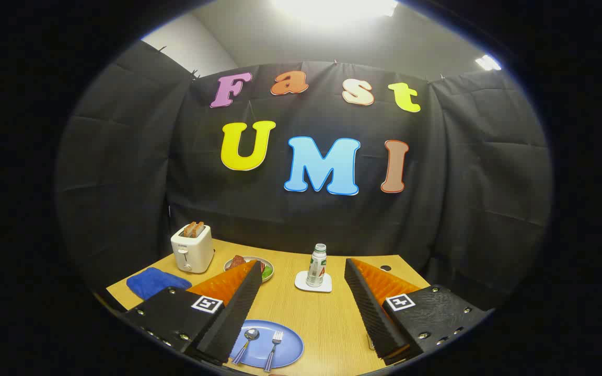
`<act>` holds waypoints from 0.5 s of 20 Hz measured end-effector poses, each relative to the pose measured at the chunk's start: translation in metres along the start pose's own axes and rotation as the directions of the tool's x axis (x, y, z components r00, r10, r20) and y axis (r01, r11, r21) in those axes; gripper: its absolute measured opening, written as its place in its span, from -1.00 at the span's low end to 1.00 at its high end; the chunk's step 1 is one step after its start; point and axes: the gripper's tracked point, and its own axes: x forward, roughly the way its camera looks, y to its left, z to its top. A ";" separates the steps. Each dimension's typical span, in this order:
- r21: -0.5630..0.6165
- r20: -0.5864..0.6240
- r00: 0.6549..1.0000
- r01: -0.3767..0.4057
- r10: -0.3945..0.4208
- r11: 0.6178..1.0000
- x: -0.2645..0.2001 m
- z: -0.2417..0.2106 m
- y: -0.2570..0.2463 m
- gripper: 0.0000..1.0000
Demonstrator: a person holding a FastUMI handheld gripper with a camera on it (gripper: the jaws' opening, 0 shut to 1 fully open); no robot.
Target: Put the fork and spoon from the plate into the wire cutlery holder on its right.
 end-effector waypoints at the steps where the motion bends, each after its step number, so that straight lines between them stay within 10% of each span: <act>1: -0.003 -0.005 1.000 -0.003 0.003 1.000 0.000 -0.002 0.000 0.95; 10: -0.003 -0.009 1.000 0.002 -0.002 1.000 0.004 -0.004 -0.006 0.95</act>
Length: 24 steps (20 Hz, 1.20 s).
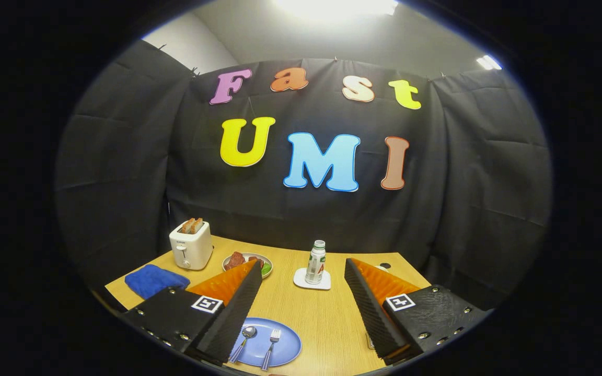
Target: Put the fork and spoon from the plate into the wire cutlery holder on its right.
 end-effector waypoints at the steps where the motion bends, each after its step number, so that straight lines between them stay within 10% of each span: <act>1: -0.003 0.002 1.000 0.001 -0.001 1.000 0.000 0.000 0.000 0.95; 12: 0.046 0.038 0.999 0.016 -0.018 0.999 0.007 0.007 -0.005 0.95; 24: -0.011 -0.376 0.924 -0.080 0.070 0.997 0.020 -0.112 0.027 0.95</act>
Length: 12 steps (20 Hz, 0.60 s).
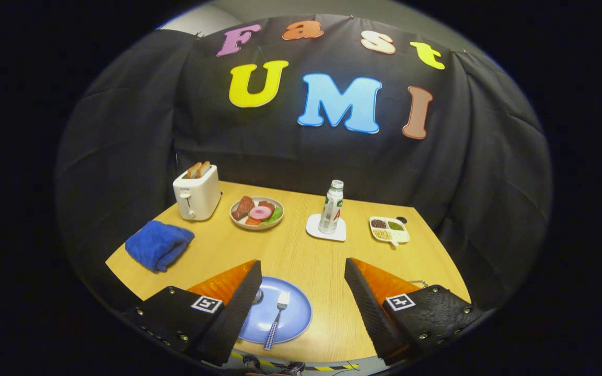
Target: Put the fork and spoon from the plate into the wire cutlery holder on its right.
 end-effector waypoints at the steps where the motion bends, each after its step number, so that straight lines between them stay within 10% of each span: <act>1: 0.002 -0.032 0.999 -0.006 0.006 1.000 0.004 -0.008 0.002 0.95; 12: 0.049 -0.497 0.863 -0.069 0.084 0.996 0.038 -0.130 0.029 0.87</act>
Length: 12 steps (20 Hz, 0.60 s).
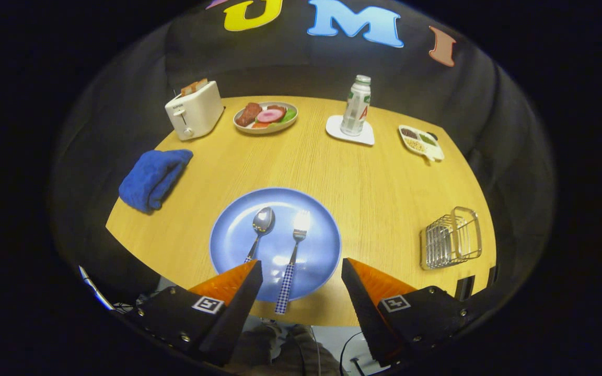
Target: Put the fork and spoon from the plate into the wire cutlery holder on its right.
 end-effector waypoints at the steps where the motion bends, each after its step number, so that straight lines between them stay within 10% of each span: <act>1: -0.004 -0.038 0.999 -0.009 0.008 1.000 0.007 -0.008 0.003 0.72; 12: -0.059 -0.265 0.964 -0.028 0.012 0.998 0.053 -0.044 0.024 0.12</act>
